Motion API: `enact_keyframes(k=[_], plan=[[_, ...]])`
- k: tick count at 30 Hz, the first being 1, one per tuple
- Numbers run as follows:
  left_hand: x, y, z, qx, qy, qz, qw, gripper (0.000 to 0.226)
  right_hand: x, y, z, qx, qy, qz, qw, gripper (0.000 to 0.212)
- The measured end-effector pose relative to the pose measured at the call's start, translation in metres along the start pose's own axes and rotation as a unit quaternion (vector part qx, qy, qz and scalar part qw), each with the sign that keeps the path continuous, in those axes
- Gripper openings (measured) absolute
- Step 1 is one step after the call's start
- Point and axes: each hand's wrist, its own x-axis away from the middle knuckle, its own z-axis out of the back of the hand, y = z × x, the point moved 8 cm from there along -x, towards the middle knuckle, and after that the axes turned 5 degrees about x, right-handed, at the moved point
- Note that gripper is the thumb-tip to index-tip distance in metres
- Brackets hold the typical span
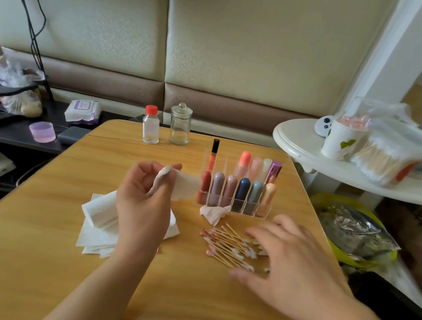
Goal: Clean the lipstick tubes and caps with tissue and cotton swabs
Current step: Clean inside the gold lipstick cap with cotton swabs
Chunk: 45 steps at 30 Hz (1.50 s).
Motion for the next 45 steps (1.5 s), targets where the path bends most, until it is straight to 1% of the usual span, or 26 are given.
enact_keyframes(k=[3,5,7,9,13,14,16,17,18,20,23,25,26,29,30,32,33,34,35,37,38,39,41,42,43,45], plan=[[0.001,0.007,-0.001,-0.023,-0.012,-0.059,0.998,0.015,-0.019,-0.017,0.002,0.027,0.002,-0.036,0.999,0.073],[0.004,0.007,-0.009,-0.096,-0.065,-0.103,0.988,0.017,-0.026,-0.019,-0.001,0.026,-0.014,-0.051,0.998,0.062],[0.010,0.001,-0.022,-0.179,-0.133,-0.140,0.965,0.025,-0.025,-0.026,-0.005,0.014,-0.026,-0.048,0.998,0.052],[0.017,-0.006,-0.036,-0.248,-0.211,-0.171,0.930,0.023,-0.019,-0.035,-0.009,0.015,-0.032,-0.027,0.999,0.045],[0.029,-0.020,-0.050,-0.340,-0.342,-0.153,0.862,0.025,0.000,-0.046,-0.011,0.023,-0.002,-0.021,1.000,0.023],[0.032,-0.024,-0.051,-0.363,-0.374,-0.141,0.842,0.032,0.003,-0.050,-0.010,0.027,0.015,-0.020,0.999,0.022],[0.036,-0.028,-0.052,-0.385,-0.443,-0.104,0.803,0.050,0.008,-0.055,-0.011,0.036,0.049,-0.027,0.998,0.037],[0.037,-0.026,-0.052,-0.375,-0.465,-0.075,0.798,0.056,0.012,-0.057,-0.011,0.044,0.064,-0.036,0.996,0.038],[0.036,-0.024,-0.051,-0.358,-0.474,-0.039,0.804,0.057,0.014,-0.059,-0.013,0.063,0.067,-0.040,0.995,0.037],[0.030,-0.021,-0.055,-0.371,-0.459,-0.026,0.807,0.050,0.017,-0.061,-0.020,0.077,0.051,-0.039,0.995,0.038],[0.022,-0.020,-0.067,-0.448,-0.399,-0.106,0.793,0.048,0.023,-0.063,-0.011,0.075,0.040,-0.033,0.996,0.037],[0.021,-0.031,-0.072,-0.475,-0.388,-0.097,0.784,0.042,0.027,-0.063,-0.004,0.061,-0.006,-0.025,0.998,0.026],[0.022,-0.037,-0.074,-0.492,-0.389,-0.093,0.773,0.038,0.029,-0.060,-0.002,0.050,-0.020,-0.014,0.998,0.030],[0.025,-0.044,-0.081,-0.535,-0.387,-0.116,0.742,0.038,0.043,-0.048,0.009,0.025,-0.013,0.003,1.000,0.051],[0.026,-0.043,-0.083,-0.544,-0.376,-0.128,0.739,0.038,0.044,-0.043,0.013,0.015,-0.012,-0.010,1.000,0.050],[0.029,-0.040,-0.087,-0.553,-0.361,-0.143,0.737,0.035,0.042,-0.029,0.017,-0.034,-0.022,-0.044,0.998,0.039],[0.031,-0.038,-0.088,-0.550,-0.357,-0.142,0.741,0.029,0.039,-0.022,0.018,-0.060,-0.031,-0.064,0.996,0.034],[0.032,-0.037,-0.086,-0.537,-0.351,-0.131,0.756,0.022,0.035,-0.013,0.021,-0.083,-0.033,-0.089,0.992,0.031],[0.033,-0.035,-0.080,-0.502,-0.333,-0.101,0.792,0.014,0.031,-0.002,0.020,-0.110,-0.032,-0.117,0.986,0.027],[0.036,-0.034,-0.060,-0.371,-0.269,0.015,0.889,0.006,0.018,0.015,0.021,-0.178,-0.024,-0.169,0.969,0.013],[0.042,-0.034,-0.050,-0.294,-0.230,0.071,0.925,0.006,0.011,0.018,0.021,-0.210,-0.021,-0.186,0.960,0.008],[0.049,-0.032,-0.043,-0.235,-0.194,0.100,0.947,0.007,0.003,0.018,0.021,-0.233,-0.018,-0.196,0.952,0.009],[0.062,-0.023,-0.034,-0.188,-0.143,0.102,0.966,0.008,-0.009,0.007,0.020,-0.250,-0.019,-0.197,0.948,0.014],[0.067,-0.018,-0.032,-0.173,-0.125,0.095,0.972,0.009,-0.013,-0.002,0.020,-0.241,-0.018,-0.195,0.950,0.011],[0.071,-0.013,-0.032,-0.163,-0.112,0.085,0.976,0.010,-0.015,-0.012,0.019,-0.223,-0.016,-0.194,0.955,0.007],[0.078,-0.007,-0.033,-0.150,-0.105,0.074,0.980,0.011,-0.016,-0.030,0.018,-0.184,-0.004,-0.189,0.965,0.011]])
